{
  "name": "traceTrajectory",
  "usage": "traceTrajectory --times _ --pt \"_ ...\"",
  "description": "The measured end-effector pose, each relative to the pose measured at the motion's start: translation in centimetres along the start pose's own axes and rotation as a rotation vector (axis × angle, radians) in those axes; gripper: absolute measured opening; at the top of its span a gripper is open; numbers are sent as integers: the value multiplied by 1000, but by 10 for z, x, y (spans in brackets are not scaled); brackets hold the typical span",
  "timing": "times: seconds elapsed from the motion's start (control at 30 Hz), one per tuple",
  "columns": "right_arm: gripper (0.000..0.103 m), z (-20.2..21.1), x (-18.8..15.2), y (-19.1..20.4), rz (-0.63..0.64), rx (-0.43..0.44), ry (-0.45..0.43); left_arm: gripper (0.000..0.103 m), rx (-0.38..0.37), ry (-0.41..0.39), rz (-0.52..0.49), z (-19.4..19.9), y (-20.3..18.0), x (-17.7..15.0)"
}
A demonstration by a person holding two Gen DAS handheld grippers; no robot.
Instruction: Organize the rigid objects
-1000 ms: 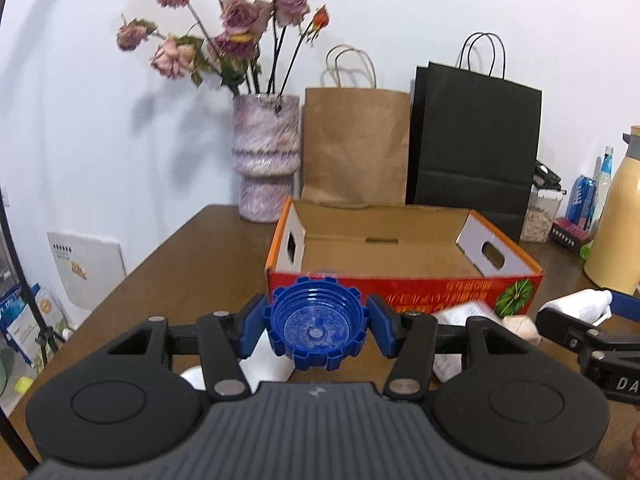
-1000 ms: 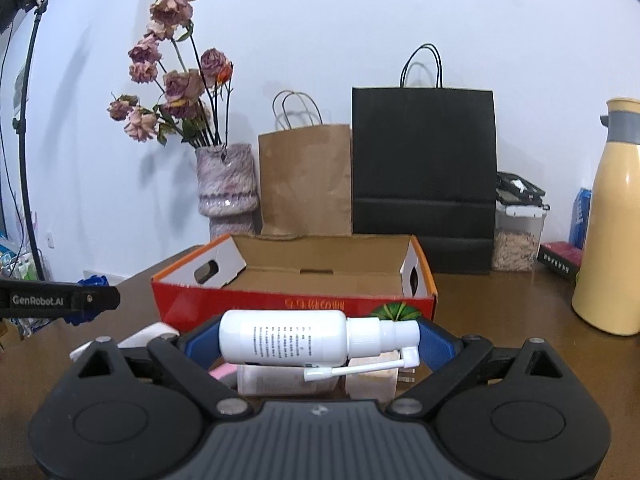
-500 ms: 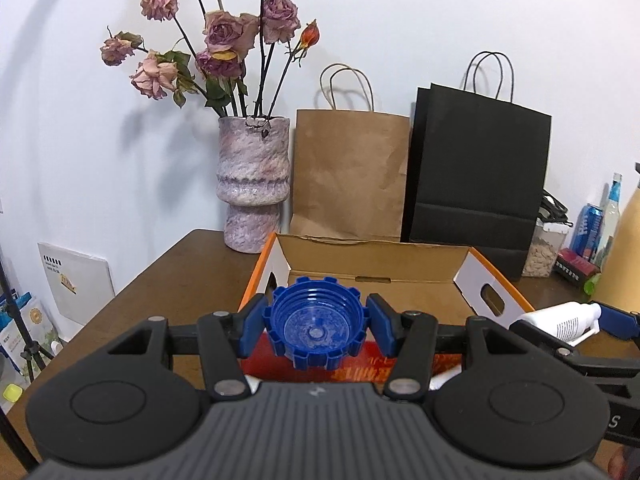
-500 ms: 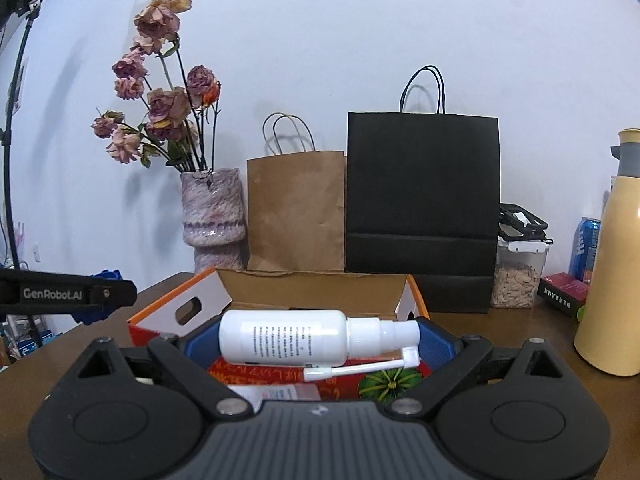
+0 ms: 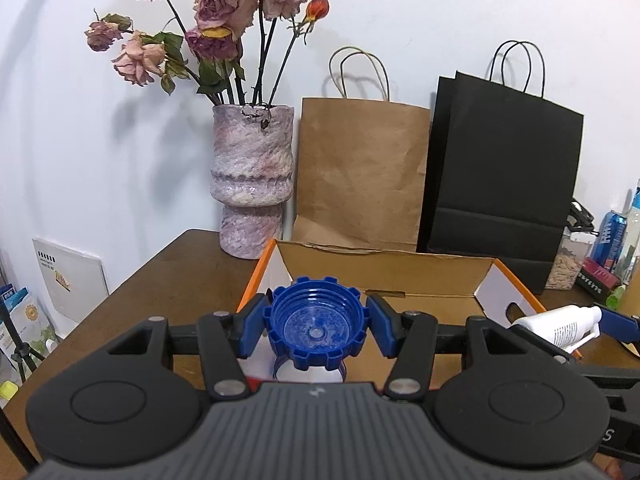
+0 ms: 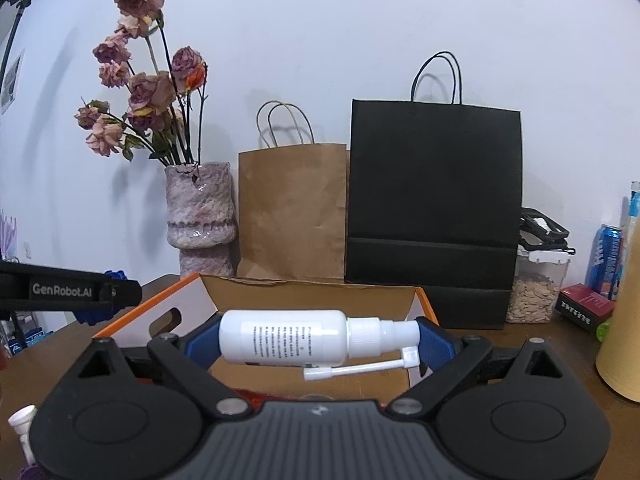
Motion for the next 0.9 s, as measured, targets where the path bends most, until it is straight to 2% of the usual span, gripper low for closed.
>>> traceTrajectory --times 0.4,0.77,0.8,0.87,0.9 --pt "97 -53 3 2 31 11 49 55 -5 43 -36 -47 2 5" --pt "98 -82 -11 3 75 13 134 56 -20 88 -91 -74 -8 -2" --pt "98 -84 -12 4 77 14 143 57 -18 91 -95 -74 -8 -3" --pt "98 -86 -14 4 79 12 157 68 -12 93 -100 -75 -8 -4" --pt "101 -86 -15 4 78 10 157 80 -11 85 -99 -74 -7 -4"
Point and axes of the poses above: each gripper's, at about its wrist camera, not at the fingertips, and z roughly against the way its jaws point, y to its left, x to its top, the point moved 5 cm from there along -z, roughly the way its jaws point, and after that the axes turned 8 degrees about -x, right-handed, at the moved point
